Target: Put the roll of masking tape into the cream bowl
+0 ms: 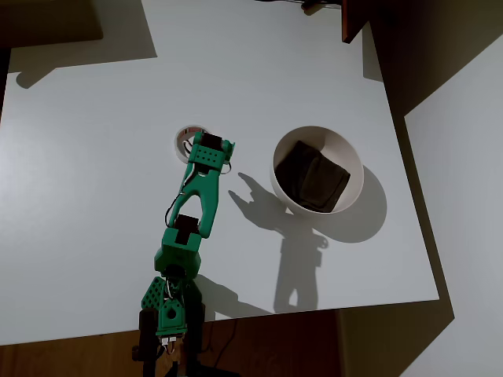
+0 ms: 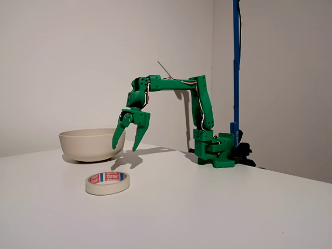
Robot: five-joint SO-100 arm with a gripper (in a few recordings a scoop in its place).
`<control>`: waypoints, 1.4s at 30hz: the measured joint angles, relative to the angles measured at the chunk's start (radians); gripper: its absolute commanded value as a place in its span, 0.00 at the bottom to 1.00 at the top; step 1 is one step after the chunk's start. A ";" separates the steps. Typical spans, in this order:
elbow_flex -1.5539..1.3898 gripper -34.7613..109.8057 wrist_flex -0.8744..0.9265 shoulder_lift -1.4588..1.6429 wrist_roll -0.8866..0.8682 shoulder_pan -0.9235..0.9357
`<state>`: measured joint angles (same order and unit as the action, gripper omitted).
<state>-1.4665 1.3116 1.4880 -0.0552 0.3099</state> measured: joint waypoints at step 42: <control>0.129 0.19 -0.077 -0.364 -0.008 -0.112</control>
<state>-1.3376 1.2349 1.1244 -0.0629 0.1979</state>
